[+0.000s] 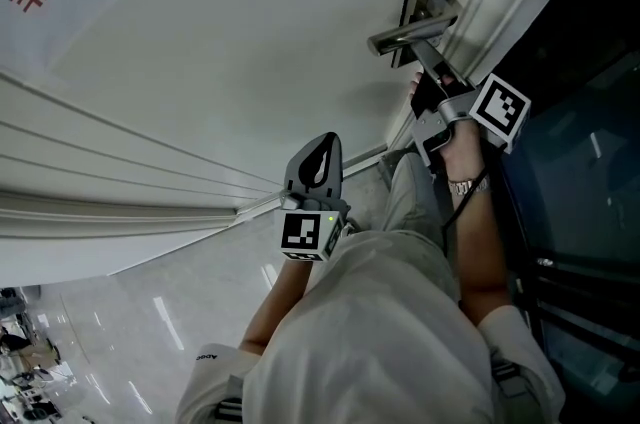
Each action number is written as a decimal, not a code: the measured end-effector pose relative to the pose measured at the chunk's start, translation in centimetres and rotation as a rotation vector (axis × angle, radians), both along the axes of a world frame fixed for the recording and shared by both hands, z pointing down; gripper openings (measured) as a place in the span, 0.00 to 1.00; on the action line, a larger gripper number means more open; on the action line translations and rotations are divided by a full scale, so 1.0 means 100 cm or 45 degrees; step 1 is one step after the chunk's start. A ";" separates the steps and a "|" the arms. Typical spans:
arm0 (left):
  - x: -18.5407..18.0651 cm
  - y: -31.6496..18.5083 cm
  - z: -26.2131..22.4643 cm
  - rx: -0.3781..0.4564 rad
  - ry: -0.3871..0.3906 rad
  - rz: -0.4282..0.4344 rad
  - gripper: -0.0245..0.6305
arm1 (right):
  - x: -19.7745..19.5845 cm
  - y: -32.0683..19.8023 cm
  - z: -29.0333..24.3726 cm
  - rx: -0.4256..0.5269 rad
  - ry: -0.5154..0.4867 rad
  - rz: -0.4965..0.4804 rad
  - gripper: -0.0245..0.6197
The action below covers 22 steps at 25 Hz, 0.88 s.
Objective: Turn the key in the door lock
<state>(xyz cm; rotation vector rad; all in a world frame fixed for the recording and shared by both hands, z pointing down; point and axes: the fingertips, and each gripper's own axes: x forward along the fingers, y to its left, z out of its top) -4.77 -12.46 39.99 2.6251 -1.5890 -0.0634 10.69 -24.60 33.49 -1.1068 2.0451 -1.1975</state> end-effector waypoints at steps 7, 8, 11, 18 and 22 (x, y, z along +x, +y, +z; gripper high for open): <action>0.003 0.005 0.005 -0.017 -0.010 0.013 0.05 | 0.012 0.006 0.007 0.114 0.528 0.049 0.25; 0.003 0.006 0.005 -0.012 -0.010 0.014 0.05 | 0.014 0.007 0.008 0.135 0.600 0.060 0.25; 0.004 0.007 0.008 -0.021 -0.015 0.017 0.05 | 0.016 0.009 0.009 0.184 0.734 0.047 0.25; 0.009 0.008 0.005 -0.008 -0.007 0.026 0.05 | 0.017 0.014 0.003 0.412 1.400 0.131 0.24; 0.010 0.007 0.005 -0.010 -0.003 0.024 0.05 | 0.013 0.014 -0.006 0.562 1.760 0.171 0.24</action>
